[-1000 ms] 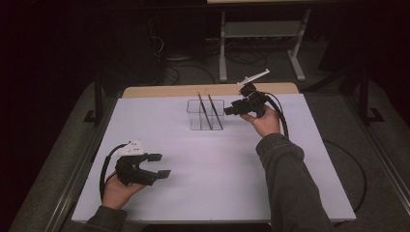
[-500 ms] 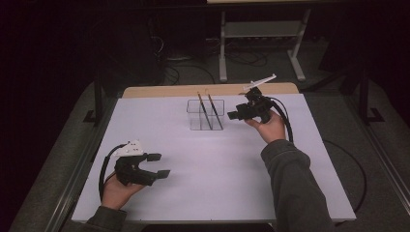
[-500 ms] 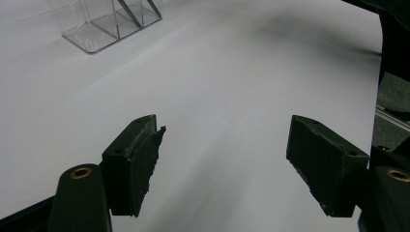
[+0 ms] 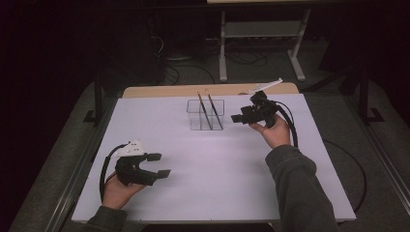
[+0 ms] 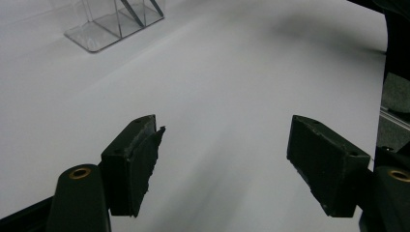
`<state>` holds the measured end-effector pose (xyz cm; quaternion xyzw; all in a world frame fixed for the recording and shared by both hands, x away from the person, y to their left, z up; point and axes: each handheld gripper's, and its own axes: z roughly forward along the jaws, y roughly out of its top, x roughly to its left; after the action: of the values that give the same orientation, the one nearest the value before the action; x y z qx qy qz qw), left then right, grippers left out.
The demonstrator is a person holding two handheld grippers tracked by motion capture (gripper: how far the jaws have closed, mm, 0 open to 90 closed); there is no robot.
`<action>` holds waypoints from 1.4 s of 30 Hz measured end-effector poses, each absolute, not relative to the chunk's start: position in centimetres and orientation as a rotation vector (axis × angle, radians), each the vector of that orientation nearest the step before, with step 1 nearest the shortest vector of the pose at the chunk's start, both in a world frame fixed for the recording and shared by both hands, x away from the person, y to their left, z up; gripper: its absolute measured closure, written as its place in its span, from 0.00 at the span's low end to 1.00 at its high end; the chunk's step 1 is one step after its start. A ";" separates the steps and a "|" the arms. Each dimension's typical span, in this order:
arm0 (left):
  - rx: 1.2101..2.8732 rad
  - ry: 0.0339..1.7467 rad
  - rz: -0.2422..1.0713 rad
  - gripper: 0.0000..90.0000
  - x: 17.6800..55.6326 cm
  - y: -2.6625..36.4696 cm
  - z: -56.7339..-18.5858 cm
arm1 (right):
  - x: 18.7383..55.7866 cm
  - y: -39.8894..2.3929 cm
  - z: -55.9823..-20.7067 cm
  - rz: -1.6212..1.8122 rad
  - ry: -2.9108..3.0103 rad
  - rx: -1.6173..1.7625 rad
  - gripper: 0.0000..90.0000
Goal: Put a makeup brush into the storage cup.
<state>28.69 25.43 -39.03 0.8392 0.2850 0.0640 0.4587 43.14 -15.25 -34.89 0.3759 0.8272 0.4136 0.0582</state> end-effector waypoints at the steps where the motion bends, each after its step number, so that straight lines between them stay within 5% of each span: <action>1: 2.067 0.702 0.159 0.29 28.7 25.4 -39.0 | 43.0 -15.3 -34.9 1.257 2.504 1.138 0.41; 42: 2.064 0.708 0.187 0.28 28.7 25.6 -39.1 | 39.1 -18.4 -36.1 1.313 2.453 1.122 0.35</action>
<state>28.69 25.59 -39.12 0.8378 0.2875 0.0758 0.4580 39.14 -18.38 -36.15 0.3730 0.8156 0.4366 0.0708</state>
